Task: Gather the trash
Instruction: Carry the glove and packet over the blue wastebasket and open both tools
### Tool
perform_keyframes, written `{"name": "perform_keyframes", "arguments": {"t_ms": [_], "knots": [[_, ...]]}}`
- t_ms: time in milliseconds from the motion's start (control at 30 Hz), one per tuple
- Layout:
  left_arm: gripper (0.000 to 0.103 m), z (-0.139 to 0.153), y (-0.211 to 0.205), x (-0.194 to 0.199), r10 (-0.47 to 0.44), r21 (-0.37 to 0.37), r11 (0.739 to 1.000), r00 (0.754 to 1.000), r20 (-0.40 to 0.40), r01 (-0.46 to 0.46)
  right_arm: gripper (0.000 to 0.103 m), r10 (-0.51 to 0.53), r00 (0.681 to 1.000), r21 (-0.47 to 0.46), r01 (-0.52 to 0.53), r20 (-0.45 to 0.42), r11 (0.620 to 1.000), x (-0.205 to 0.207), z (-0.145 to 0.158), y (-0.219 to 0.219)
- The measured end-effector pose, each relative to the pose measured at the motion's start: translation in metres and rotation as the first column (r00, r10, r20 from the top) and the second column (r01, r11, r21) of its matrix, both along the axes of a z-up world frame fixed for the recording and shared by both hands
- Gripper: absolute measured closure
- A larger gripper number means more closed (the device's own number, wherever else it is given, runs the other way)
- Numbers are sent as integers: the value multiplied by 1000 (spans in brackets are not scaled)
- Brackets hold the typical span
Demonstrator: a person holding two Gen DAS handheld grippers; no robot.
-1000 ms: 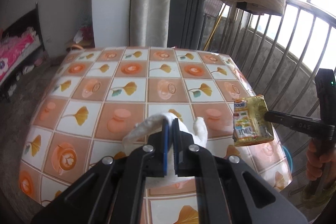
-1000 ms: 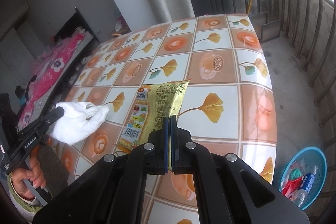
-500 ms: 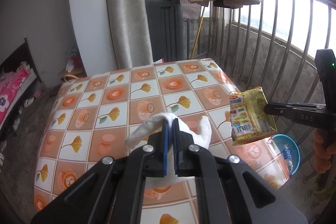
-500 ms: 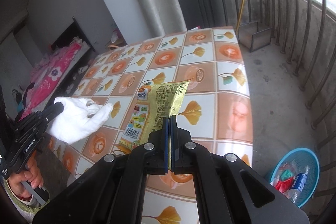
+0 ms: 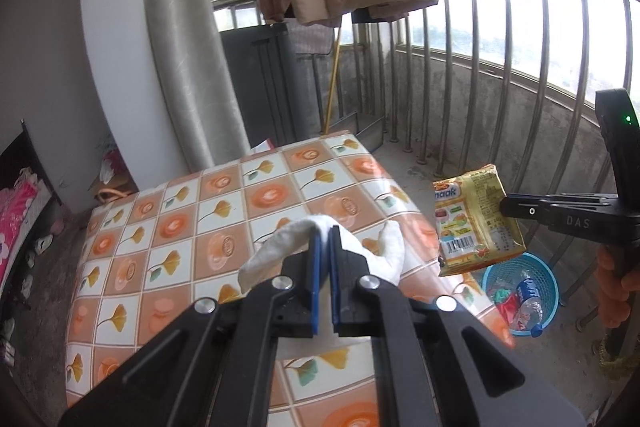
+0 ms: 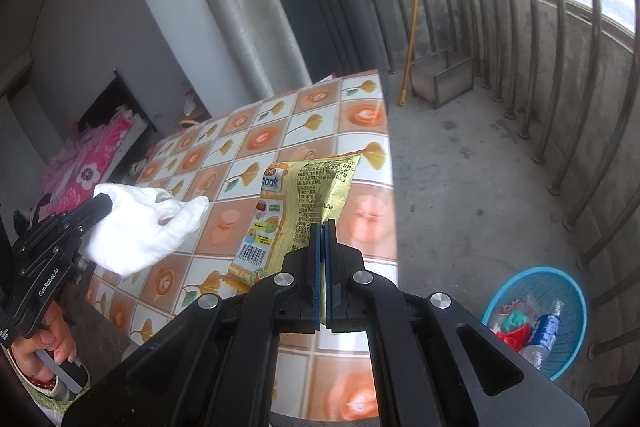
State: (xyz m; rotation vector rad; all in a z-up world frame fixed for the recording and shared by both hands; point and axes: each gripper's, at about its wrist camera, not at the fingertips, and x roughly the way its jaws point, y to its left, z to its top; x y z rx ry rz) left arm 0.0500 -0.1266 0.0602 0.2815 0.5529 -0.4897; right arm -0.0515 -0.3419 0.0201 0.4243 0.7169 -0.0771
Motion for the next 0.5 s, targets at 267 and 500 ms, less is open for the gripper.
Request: {"name": "perform_keyframes", "arguments": {"t_ms": [267,500], "knots": [[100,5,-60,-11,-140,-21,990,990,-16,139,103,-145,989,14,145,14,989,-44,-1,-50],[100,-6,-122,-13,-290,-68,956,951,-108,284,103,-294,956,29,294,-3,955,-87,-15,-95]]}}
